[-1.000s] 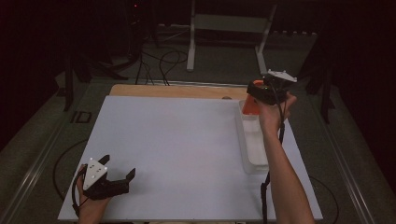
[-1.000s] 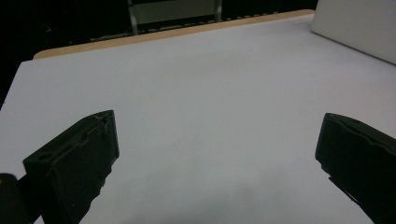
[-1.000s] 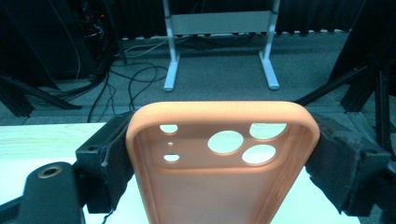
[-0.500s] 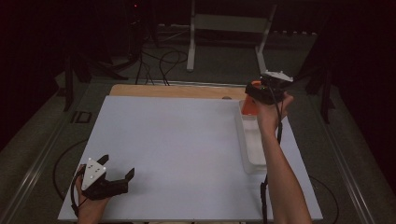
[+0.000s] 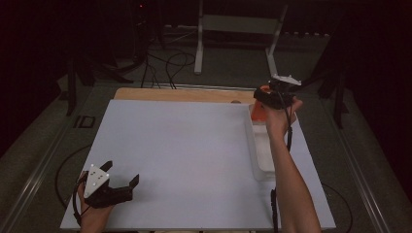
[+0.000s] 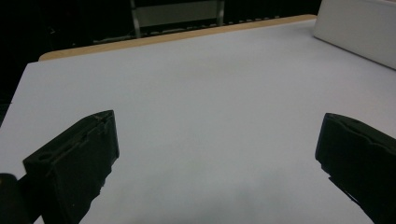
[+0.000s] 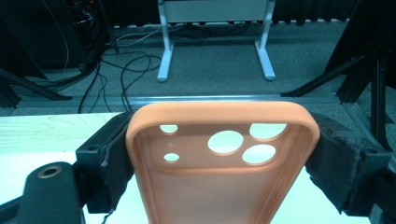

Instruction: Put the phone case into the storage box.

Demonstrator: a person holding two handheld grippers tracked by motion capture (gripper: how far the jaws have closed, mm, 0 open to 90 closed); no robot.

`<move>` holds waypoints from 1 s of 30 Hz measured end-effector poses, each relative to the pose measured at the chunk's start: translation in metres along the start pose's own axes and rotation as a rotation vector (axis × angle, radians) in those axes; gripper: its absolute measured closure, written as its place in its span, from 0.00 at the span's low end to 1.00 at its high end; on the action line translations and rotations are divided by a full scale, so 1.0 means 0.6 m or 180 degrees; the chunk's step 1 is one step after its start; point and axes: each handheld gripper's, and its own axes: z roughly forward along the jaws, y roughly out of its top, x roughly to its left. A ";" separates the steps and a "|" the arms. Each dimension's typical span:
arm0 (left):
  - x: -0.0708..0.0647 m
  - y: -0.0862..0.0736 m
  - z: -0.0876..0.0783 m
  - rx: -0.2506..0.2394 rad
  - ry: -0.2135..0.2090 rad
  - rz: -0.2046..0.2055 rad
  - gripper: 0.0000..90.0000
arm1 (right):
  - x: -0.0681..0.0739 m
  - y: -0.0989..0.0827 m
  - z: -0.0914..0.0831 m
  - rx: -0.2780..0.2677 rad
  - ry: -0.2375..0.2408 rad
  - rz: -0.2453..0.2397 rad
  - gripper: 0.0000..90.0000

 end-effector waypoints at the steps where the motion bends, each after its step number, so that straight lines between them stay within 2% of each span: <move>1: 0.000 0.000 0.000 0.0000 0.0001 0.0000 0.01 | -0.001 -0.001 0.001 0.0000 -0.0001 0.0005 0.18; 30: 0.000 0.000 -0.004 -0.0023 -0.0003 -0.0019 0.01 | -0.004 -0.030 0.029 0.0149 -0.0026 0.0006 0.18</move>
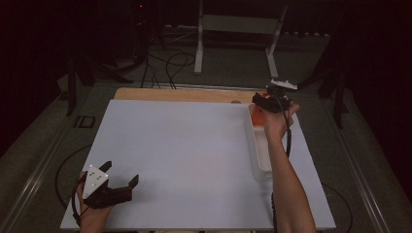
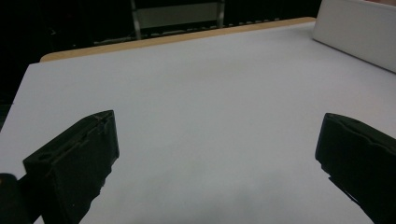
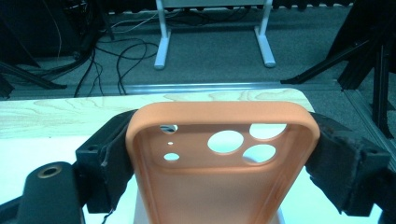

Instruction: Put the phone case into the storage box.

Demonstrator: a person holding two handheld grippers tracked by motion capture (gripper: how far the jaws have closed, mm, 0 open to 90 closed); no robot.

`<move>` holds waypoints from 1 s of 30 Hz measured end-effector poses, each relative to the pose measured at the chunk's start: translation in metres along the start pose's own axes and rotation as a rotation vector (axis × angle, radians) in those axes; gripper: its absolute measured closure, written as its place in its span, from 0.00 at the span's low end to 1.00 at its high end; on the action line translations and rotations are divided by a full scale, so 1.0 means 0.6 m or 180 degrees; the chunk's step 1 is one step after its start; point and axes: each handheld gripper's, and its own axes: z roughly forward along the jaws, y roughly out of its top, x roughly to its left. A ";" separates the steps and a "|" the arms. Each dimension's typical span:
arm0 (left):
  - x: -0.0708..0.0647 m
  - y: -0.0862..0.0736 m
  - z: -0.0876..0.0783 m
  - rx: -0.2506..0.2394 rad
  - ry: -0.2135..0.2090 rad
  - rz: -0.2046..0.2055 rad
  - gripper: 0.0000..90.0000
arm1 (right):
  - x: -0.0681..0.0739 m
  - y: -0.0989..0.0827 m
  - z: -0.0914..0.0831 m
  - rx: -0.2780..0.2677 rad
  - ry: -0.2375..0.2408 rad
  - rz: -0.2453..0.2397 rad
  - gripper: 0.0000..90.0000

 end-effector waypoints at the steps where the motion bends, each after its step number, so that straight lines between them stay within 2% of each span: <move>1: 0.000 0.000 0.000 0.0001 0.0000 0.0000 0.01 | 0.000 -0.001 0.001 0.0008 0.0006 0.0002 0.18; 30: -0.001 -0.001 0.003 0.0019 -0.0001 0.0016 0.01 | -0.003 -0.025 0.023 0.0191 0.0063 -0.0106 0.18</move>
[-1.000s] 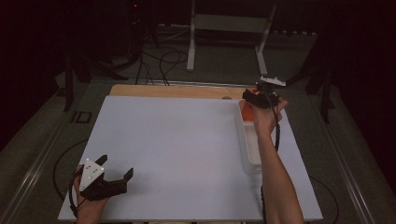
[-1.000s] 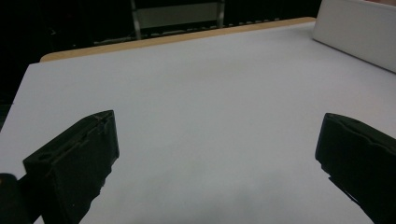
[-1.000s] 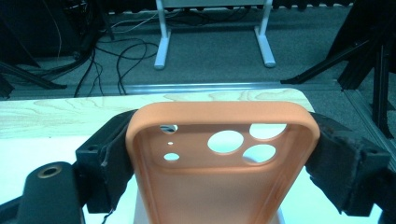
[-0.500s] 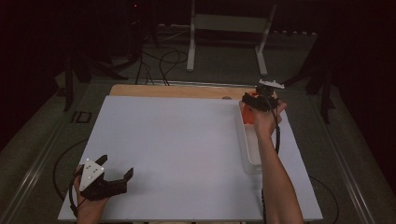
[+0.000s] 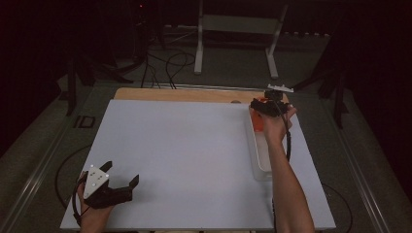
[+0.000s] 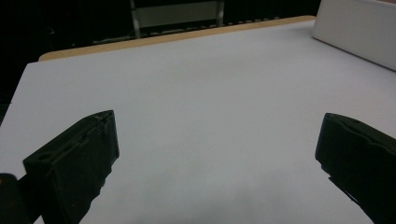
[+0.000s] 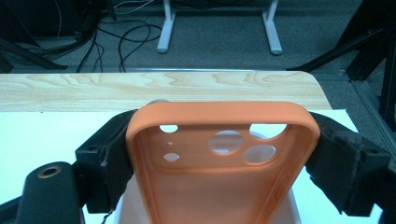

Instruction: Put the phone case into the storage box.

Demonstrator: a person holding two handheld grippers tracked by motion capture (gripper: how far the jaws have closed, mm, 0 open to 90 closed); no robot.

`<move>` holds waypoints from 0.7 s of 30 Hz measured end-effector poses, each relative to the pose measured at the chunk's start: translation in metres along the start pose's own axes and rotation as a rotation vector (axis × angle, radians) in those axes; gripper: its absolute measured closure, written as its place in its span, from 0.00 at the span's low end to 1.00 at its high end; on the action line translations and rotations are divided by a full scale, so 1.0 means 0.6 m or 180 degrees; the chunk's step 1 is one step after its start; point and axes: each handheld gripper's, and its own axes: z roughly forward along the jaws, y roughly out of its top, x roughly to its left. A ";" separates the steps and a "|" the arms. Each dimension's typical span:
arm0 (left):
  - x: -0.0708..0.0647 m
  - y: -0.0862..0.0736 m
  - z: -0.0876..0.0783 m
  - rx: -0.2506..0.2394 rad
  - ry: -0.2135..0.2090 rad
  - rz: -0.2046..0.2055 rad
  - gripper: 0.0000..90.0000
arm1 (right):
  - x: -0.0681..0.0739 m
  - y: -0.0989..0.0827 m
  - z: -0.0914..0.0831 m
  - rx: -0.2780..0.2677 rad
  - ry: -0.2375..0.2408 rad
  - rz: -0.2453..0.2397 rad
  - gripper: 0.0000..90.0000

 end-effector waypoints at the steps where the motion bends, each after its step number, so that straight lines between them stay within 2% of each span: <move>1: 0.000 0.000 0.000 0.0000 0.0000 -0.0001 0.01 | 0.000 0.000 0.001 -0.0004 0.0001 -0.0003 0.18; 9: 0.000 0.000 -0.001 -0.0007 0.0003 -0.0007 0.01 | 0.008 -0.003 0.006 0.0003 0.0011 -0.0101 0.17; 21: 0.001 0.000 -0.004 -0.0016 0.0001 -0.0012 0.01 | 0.014 -0.002 0.010 0.0003 -0.0045 -0.0102 0.17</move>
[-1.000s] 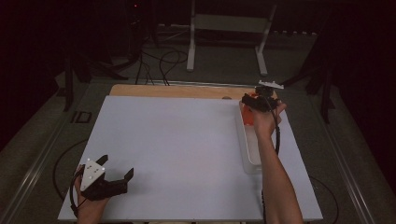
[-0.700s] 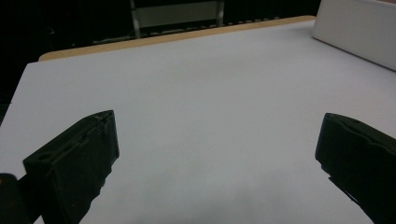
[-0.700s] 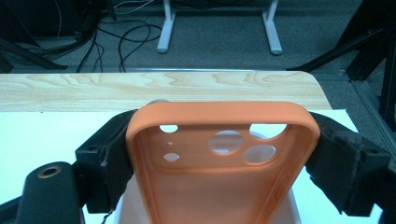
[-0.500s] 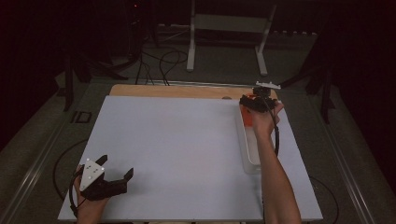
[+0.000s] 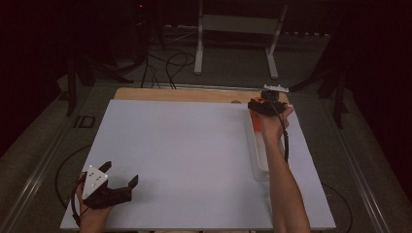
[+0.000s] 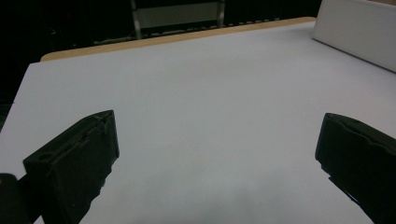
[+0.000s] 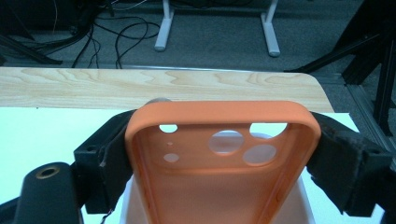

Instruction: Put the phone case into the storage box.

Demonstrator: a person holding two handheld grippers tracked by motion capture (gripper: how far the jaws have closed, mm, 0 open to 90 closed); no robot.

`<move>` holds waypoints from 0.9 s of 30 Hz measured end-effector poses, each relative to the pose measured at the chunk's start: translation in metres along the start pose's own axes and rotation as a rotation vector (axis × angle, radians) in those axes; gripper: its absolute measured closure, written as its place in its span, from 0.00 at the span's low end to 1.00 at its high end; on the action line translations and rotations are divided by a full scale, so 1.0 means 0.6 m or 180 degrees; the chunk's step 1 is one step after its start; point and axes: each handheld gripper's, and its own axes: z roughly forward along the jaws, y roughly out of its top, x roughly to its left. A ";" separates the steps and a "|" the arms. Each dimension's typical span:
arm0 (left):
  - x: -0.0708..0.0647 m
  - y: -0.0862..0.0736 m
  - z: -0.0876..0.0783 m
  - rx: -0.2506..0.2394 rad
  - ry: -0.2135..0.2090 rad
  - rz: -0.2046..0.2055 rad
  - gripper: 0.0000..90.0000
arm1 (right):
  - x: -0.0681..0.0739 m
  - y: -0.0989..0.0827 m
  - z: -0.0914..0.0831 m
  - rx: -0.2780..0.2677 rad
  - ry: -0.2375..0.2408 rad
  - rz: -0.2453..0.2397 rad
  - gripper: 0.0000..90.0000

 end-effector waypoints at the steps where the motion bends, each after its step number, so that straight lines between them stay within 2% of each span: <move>1: 0.000 0.000 0.000 0.0000 0.0001 0.0004 0.01 | 0.000 0.000 0.000 0.0001 -0.0003 -0.0002 0.17; 9: 0.000 0.000 0.000 0.0000 0.0002 -0.0007 0.01 | 0.000 0.000 0.000 0.0010 -0.0005 0.0029 0.16; 13: -0.001 0.000 0.000 0.0002 0.0003 -0.0008 0.01 | 0.000 -0.003 0.006 0.0084 0.0015 0.0063 0.10; 17: -0.001 0.000 0.000 0.0003 0.0000 -0.0008 0.01 | -0.001 -0.006 0.009 0.0122 0.0034 0.0108 0.09; 23: -0.001 0.000 0.000 0.0003 -0.0003 -0.0007 0.01 | 0.000 -0.003 0.003 0.0020 0.0102 0.0073 0.09; 27: -0.001 -0.001 0.000 0.0008 -0.0010 -0.0004 0.01 | 0.002 0.004 -0.004 -0.0079 0.0116 -0.0027 0.09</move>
